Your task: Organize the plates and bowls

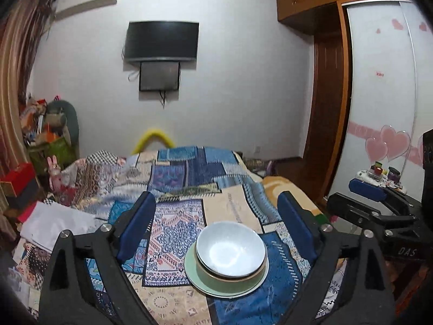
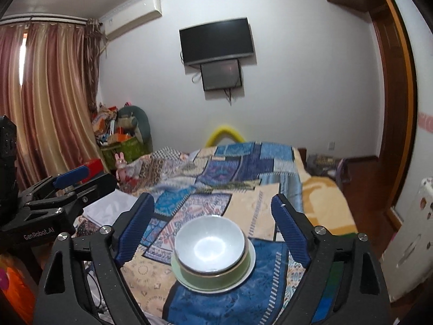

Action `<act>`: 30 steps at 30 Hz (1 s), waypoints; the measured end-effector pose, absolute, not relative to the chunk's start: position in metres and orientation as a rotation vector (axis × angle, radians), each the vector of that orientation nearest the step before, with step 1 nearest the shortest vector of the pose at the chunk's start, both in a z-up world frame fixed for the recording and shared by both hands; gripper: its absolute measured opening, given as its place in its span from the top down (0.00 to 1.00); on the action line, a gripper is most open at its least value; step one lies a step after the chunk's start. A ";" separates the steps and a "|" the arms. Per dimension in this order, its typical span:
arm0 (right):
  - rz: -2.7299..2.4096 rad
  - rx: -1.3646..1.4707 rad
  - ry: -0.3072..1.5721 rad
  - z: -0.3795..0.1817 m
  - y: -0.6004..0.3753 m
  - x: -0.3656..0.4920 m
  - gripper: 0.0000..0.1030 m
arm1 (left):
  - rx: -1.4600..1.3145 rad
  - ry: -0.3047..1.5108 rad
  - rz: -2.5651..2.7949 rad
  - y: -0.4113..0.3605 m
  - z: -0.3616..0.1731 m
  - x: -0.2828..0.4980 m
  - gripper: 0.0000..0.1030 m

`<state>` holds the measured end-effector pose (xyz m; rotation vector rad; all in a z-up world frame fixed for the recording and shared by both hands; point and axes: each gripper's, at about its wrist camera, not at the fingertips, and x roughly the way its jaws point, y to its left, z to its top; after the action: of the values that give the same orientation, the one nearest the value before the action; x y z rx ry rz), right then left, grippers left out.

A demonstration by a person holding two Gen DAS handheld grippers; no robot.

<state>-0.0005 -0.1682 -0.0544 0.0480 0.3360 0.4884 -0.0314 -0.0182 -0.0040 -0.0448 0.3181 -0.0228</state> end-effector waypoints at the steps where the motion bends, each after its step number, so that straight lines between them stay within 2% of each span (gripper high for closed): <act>1: 0.483 0.048 0.321 -0.053 -0.168 -0.003 0.06 | -0.044 0.310 -0.022 -0.019 -0.003 -0.034 0.07; 2: 0.480 0.050 0.309 -0.052 -0.169 -0.004 0.02 | -0.046 0.301 -0.021 -0.018 -0.003 -0.036 0.05; 4: 0.475 0.052 0.284 -0.050 -0.169 -0.007 0.01 | -0.053 0.287 -0.016 -0.017 -0.002 -0.039 0.03; 30: 0.485 0.037 0.263 -0.053 -0.166 -0.017 0.00 | -0.067 0.277 -0.022 -0.014 -0.008 -0.046 0.00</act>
<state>-0.0173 -0.1662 -0.0532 0.0371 0.2628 0.4851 -0.0458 -0.0140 -0.0078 -0.0675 0.2775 -0.0216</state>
